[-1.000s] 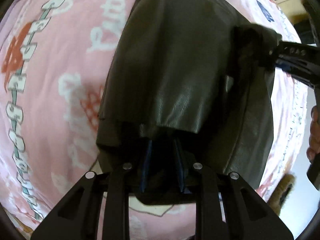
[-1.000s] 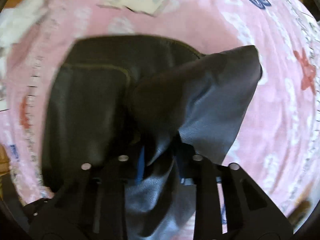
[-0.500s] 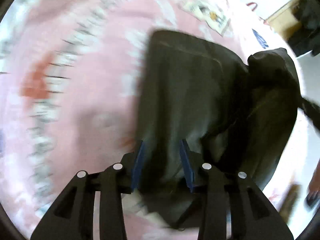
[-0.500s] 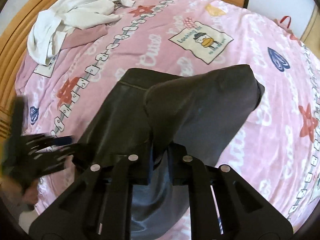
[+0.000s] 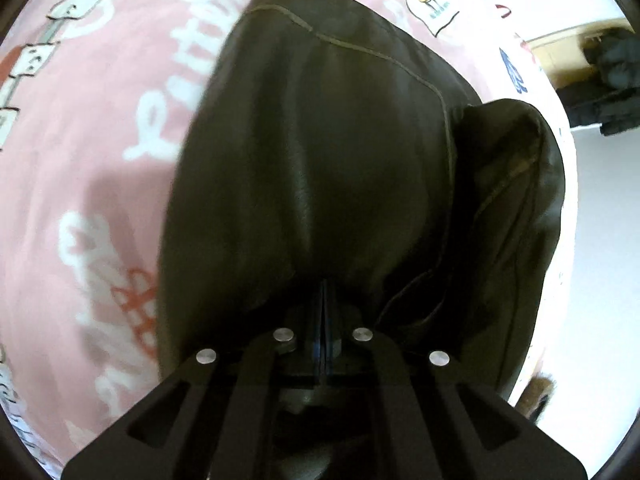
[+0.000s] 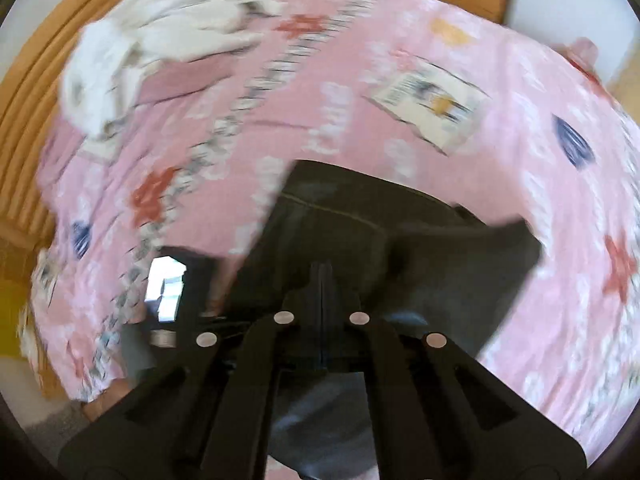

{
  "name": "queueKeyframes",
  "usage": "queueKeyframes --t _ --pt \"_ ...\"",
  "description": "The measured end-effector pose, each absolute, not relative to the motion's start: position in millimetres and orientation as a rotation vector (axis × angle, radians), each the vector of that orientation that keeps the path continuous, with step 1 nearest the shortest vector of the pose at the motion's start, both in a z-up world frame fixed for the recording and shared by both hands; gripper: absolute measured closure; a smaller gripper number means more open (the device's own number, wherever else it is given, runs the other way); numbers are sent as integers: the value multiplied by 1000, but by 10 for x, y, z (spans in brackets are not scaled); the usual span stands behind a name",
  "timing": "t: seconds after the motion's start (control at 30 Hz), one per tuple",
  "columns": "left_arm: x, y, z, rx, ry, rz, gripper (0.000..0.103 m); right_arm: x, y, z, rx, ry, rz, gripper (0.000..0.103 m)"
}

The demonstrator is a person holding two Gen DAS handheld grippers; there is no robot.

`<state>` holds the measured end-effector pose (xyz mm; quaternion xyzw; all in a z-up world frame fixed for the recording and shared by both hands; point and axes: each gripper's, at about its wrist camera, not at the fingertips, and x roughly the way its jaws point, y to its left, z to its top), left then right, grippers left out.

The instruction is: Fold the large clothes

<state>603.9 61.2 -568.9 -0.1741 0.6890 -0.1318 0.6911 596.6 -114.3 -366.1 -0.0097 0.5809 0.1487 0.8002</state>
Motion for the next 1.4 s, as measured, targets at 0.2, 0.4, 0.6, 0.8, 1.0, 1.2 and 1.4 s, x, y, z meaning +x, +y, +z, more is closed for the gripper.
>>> queueKeyframes --t 0.2,0.4,0.6,0.8,1.0,1.2,1.4 --pt "5929 891 -5095 -235 1428 -241 103 6103 -1492 -3964 52 1339 133 36" --pt "5886 1204 -4999 -134 1432 -127 101 6351 -1318 -4326 34 1449 -27 30" --pt "5920 1275 -5512 -228 1550 -77 101 6452 -1212 -4869 -166 1573 -132 36" --pt "5954 1193 -5846 -268 1602 -106 103 6332 -1460 -4892 -130 1494 -74 85" --pt "5954 1091 -5947 -210 1590 -138 103 6009 -1416 -4570 -4 1328 168 92" --pt "5954 1174 -6006 -305 1572 -177 103 5749 -921 -4262 -9 1258 421 93" --pt "5886 1241 -6083 -395 1545 -193 103 5819 -415 -4456 -76 1348 488 93"
